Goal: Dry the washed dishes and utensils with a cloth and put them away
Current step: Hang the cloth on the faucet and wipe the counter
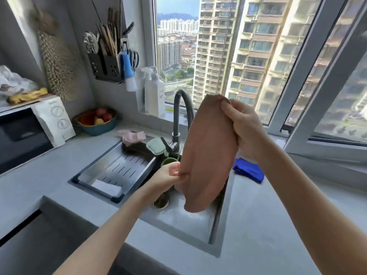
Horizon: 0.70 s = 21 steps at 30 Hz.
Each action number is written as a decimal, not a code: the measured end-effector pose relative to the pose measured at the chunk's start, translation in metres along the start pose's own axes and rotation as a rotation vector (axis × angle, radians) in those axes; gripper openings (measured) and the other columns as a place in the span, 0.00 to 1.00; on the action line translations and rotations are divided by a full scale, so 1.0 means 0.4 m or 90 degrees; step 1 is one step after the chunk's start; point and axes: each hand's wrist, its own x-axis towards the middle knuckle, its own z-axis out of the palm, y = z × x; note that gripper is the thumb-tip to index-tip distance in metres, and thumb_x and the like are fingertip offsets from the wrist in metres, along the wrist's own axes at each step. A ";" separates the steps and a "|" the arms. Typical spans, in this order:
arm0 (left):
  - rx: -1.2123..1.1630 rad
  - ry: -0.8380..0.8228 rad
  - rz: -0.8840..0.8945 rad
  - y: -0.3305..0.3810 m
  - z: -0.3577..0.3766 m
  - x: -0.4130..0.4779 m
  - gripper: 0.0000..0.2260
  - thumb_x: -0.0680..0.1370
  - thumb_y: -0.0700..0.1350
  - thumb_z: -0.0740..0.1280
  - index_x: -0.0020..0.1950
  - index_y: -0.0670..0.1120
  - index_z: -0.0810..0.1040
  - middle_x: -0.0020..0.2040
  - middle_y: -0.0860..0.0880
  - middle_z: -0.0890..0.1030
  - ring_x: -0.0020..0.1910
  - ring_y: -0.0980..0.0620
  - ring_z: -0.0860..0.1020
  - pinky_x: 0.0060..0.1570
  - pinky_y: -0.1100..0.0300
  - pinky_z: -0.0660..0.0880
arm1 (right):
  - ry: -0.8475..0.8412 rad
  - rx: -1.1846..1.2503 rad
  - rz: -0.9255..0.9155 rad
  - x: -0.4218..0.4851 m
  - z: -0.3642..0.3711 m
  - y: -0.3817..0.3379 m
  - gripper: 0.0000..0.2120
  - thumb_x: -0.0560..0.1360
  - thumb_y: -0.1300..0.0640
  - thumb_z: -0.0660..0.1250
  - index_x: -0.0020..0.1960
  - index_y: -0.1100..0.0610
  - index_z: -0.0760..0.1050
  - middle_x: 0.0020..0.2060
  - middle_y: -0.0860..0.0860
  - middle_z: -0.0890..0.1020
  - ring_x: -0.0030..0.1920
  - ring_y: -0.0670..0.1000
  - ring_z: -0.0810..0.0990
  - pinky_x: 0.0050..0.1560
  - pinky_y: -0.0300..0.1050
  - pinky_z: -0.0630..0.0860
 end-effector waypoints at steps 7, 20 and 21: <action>-0.060 0.064 0.009 0.069 -0.328 0.222 0.15 0.68 0.52 0.75 0.48 0.47 0.77 0.38 0.50 0.83 0.39 0.50 0.78 0.37 0.57 0.73 | 0.185 -0.056 -0.005 0.318 0.033 0.051 0.09 0.79 0.56 0.64 0.42 0.57 0.78 0.38 0.54 0.79 0.38 0.49 0.77 0.39 0.44 0.75; 0.561 0.361 0.261 0.238 -0.406 0.564 0.10 0.76 0.42 0.67 0.57 0.45 0.79 0.53 0.43 0.79 0.52 0.42 0.77 0.50 0.52 0.73 | 0.343 -0.606 0.088 0.521 -0.047 0.234 0.14 0.78 0.55 0.61 0.61 0.57 0.76 0.52 0.54 0.81 0.53 0.56 0.79 0.50 0.46 0.73; 0.529 0.352 0.336 0.252 -0.381 0.543 0.08 0.76 0.41 0.67 0.54 0.44 0.80 0.51 0.44 0.81 0.50 0.44 0.78 0.48 0.55 0.73 | 0.377 -0.586 0.064 0.480 -0.061 0.237 0.12 0.78 0.55 0.62 0.58 0.57 0.77 0.48 0.52 0.81 0.50 0.53 0.79 0.48 0.44 0.71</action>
